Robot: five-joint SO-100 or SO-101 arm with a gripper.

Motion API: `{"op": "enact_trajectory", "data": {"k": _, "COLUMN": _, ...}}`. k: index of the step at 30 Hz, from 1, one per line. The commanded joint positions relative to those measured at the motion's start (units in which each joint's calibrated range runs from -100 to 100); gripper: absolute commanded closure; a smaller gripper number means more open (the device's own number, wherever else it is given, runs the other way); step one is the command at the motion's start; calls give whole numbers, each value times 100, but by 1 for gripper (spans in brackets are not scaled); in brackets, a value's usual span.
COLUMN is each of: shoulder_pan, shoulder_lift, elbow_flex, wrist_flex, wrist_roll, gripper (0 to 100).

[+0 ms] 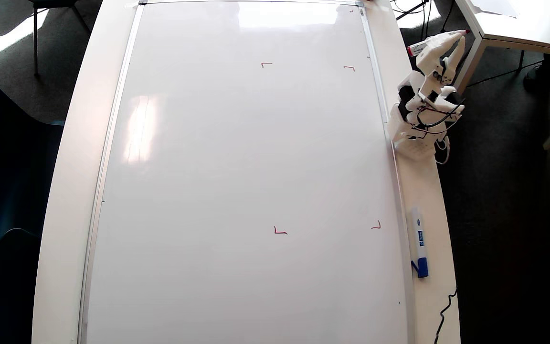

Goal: Draw on a whiteboard a robot head using a pen attached to the gripper

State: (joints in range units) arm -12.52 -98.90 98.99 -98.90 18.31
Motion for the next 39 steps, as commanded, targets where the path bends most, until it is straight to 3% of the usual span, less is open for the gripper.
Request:
{"op": "enact_trajectory", "data": {"k": 1, "shoulder_pan": -11, "shoulder_lift": 32, "elbow_flex": 28, "wrist_flex": -84, "wrist_roll": -8, "gripper": 99}}
{"op": "enact_trajectory", "data": {"k": 8, "shoulder_pan": -11, "shoulder_lift": 41, "elbow_flex": 28, "wrist_flex": -75, "wrist_roll": -51, "gripper": 99}}
{"op": "enact_trajectory", "data": {"k": 30, "shoulder_pan": 40, "shoulder_lift": 41, "elbow_flex": -1198, "wrist_flex": -58, "wrist_roll": -1713, "gripper": 99}}
{"op": "enact_trajectory", "data": {"k": 34, "shoulder_pan": 40, "shoulder_lift": 41, "elbow_flex": -1633, "wrist_flex": 559, "wrist_roll": -1809, "gripper": 99}}
{"op": "enact_trajectory", "data": {"k": 39, "shoulder_pan": 40, "shoulder_lift": 58, "elbow_flex": -2233, "wrist_flex": 2097, "wrist_roll": -1815, "gripper": 99}}
